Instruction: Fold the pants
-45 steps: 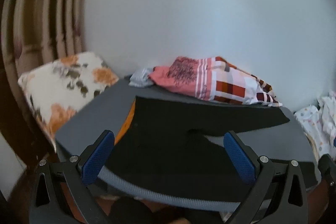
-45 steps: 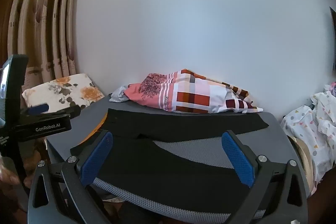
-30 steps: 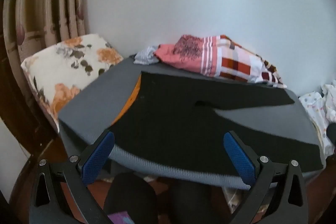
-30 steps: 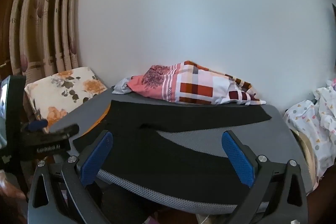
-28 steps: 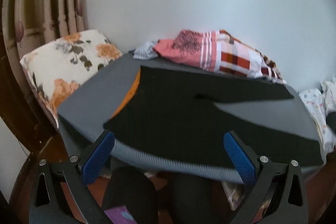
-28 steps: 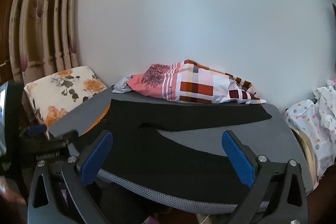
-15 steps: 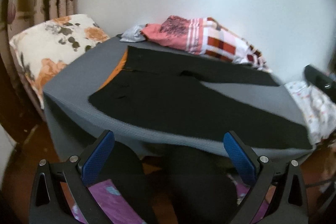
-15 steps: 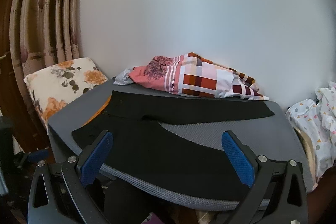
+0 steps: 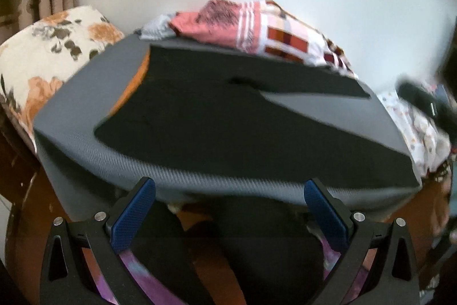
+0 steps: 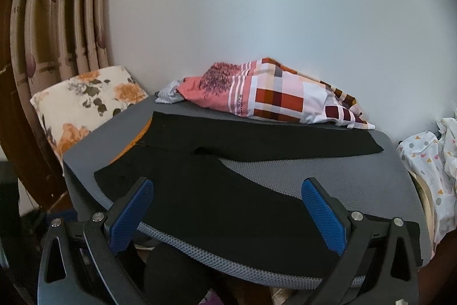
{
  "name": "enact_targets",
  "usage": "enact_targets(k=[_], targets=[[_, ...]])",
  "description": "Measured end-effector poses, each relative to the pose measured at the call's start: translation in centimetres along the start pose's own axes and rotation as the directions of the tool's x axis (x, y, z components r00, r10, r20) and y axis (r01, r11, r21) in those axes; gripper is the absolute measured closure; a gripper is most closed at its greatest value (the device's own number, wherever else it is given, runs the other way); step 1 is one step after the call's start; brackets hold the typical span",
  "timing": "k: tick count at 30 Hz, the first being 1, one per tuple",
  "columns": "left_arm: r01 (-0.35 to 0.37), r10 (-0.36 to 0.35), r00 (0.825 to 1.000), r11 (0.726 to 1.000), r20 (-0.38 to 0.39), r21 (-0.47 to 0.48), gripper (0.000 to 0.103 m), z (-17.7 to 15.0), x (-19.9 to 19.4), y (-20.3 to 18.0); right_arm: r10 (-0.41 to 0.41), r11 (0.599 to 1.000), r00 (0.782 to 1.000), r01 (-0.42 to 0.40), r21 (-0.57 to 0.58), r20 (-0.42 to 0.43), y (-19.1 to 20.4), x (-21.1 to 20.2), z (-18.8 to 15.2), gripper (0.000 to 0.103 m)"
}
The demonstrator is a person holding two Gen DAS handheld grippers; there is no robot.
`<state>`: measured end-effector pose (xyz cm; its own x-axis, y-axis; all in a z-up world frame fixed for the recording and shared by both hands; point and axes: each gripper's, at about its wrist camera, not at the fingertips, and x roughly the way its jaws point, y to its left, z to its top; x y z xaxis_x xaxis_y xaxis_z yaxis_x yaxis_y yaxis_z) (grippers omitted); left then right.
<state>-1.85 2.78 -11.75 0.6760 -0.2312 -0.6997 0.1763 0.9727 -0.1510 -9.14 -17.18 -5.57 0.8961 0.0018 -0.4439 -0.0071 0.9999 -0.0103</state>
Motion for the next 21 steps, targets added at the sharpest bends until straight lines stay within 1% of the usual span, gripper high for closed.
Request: enact_targets(k=[1,3,6,7,8,11,13,14,15,16,17,21], targets=[[-0.015,0.015,1.0,1.0,0.013,0.007,0.0,1.0,0.5,0.7,-0.001,1.0,1.0,0.001,-0.001,-0.008,-0.2,0.4,-0.1,0.0],[-0.006,0.005,1.0,0.999,0.031,0.036,0.0,3.6,1.7,2.3,0.002,1.0,1.0,-0.002,0.004,-0.023,-0.5,1.3,0.2,0.0],[-0.049,0.04,0.995,0.993,0.091,0.107,0.0,8.0,3.7,5.4,0.01,1.0,0.999,-0.009,0.016,-0.046,-0.7,3.0,0.7,0.0],[-0.058,0.046,0.994,0.99,0.096,0.126,0.0,9.1,4.5,6.2,0.016,1.0,0.998,-0.015,0.021,-0.055,-0.7,3.7,0.8,0.0],[-0.06,0.048,0.995,0.989,0.09,0.138,0.0,10.7,5.7,7.4,0.021,1.0,0.998,-0.019,0.024,-0.061,-0.6,4.3,0.9,0.0],[-0.017,0.01,0.998,0.992,0.056,0.129,0.001,15.8,10.5,11.9,0.029,0.999,0.996,-0.027,0.027,-0.084,-0.3,6.3,1.0,0.0],[-0.025,0.021,0.999,0.995,0.037,0.102,0.004,18.3,13.5,14.5,0.031,0.999,0.994,-0.028,0.027,-0.106,-0.2,7.7,1.2,0.0],[-0.017,0.015,0.999,0.996,0.029,0.086,0.008,19.8,15.4,16.1,0.029,0.999,0.993,-0.026,0.026,-0.114,-0.2,8.3,1.1,0.0],[-0.003,0.001,1.0,0.997,0.02,0.076,0.01,20.9,17.0,17.2,0.025,0.999,0.992,-0.022,0.027,-0.123,-0.3,8.9,1.1,0.0],[0.025,-0.025,1.0,0.997,0.0,0.067,0.013,22.1,18.7,18.2,0.022,0.999,0.991,-0.018,0.031,-0.135,-0.4,9.6,1.1,0.0],[0.059,-0.058,0.998,0.996,-0.025,0.06,0.018,23.7,21.1,19.6,0.019,0.999,0.989,-0.014,0.036,-0.147,-0.6,10.3,1.1,0.0],[0.039,-0.033,0.998,0.995,-0.057,0.095,0.019,26.8,27.1,22.3,0.001,0.999,0.979,0.009,0.049,-0.204,-0.9,12.8,0.7,0.0]])
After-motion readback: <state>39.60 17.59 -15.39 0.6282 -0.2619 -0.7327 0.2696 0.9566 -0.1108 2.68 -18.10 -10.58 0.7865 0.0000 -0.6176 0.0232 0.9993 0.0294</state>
